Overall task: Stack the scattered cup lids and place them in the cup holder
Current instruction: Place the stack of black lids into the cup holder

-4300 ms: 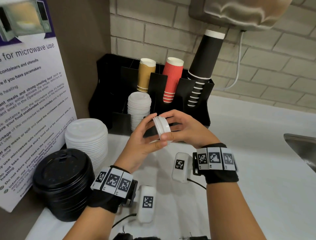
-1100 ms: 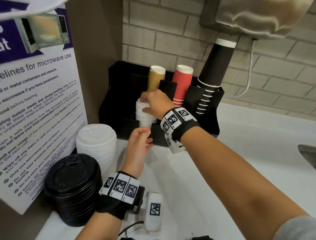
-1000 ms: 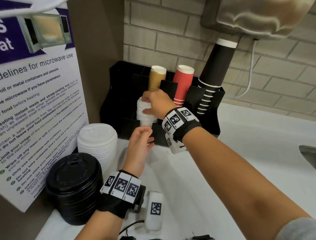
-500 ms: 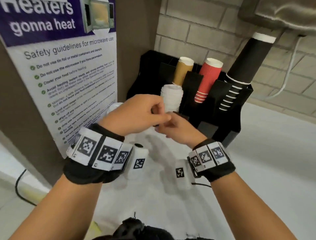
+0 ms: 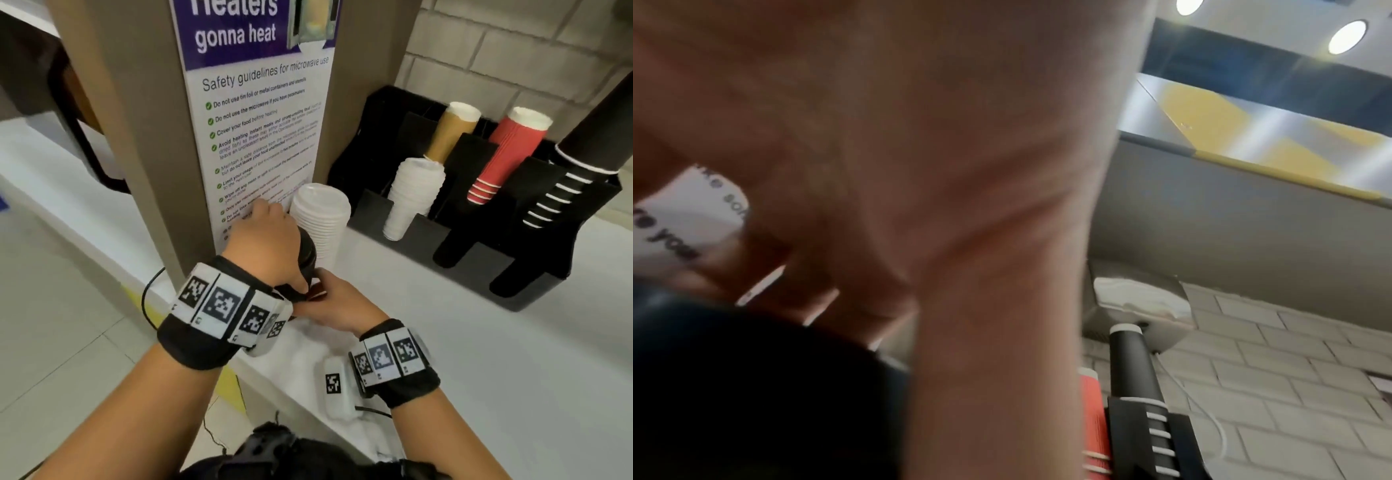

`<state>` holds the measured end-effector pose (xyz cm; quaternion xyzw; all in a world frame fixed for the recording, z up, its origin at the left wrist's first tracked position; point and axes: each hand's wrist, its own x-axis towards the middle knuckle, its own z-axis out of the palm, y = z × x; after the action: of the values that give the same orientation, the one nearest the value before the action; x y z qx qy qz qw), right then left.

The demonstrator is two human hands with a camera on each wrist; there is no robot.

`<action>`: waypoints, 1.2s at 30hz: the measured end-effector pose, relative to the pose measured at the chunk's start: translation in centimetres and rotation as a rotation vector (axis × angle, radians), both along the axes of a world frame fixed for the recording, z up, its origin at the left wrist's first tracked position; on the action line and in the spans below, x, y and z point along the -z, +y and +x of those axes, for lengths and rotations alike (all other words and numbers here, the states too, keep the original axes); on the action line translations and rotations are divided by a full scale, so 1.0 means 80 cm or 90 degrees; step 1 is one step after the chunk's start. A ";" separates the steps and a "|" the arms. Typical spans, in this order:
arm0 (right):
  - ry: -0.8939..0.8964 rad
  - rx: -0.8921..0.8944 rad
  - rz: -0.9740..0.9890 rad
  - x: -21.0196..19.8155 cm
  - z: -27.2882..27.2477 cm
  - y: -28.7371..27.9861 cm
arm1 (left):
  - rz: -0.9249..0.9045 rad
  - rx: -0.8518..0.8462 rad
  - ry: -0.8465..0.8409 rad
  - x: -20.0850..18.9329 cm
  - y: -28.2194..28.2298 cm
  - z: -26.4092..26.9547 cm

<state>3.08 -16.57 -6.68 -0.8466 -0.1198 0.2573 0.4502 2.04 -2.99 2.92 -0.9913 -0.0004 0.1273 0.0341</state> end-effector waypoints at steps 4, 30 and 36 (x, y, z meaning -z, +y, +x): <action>-0.005 0.009 0.030 -0.002 -0.001 -0.001 | -0.050 0.019 0.029 0.010 -0.010 -0.008; -0.119 0.230 -0.070 -0.033 0.059 -0.176 | -0.527 0.139 -0.086 0.038 -0.150 0.099; -0.324 0.204 -0.125 -0.105 0.073 -0.201 | -0.936 0.005 -0.223 0.013 -0.121 0.101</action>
<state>8.93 -32.69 1.70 -0.9313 -0.0684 -0.0268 0.3568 10.11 -12.66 1.86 -0.7643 0.0829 -0.0650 -0.6362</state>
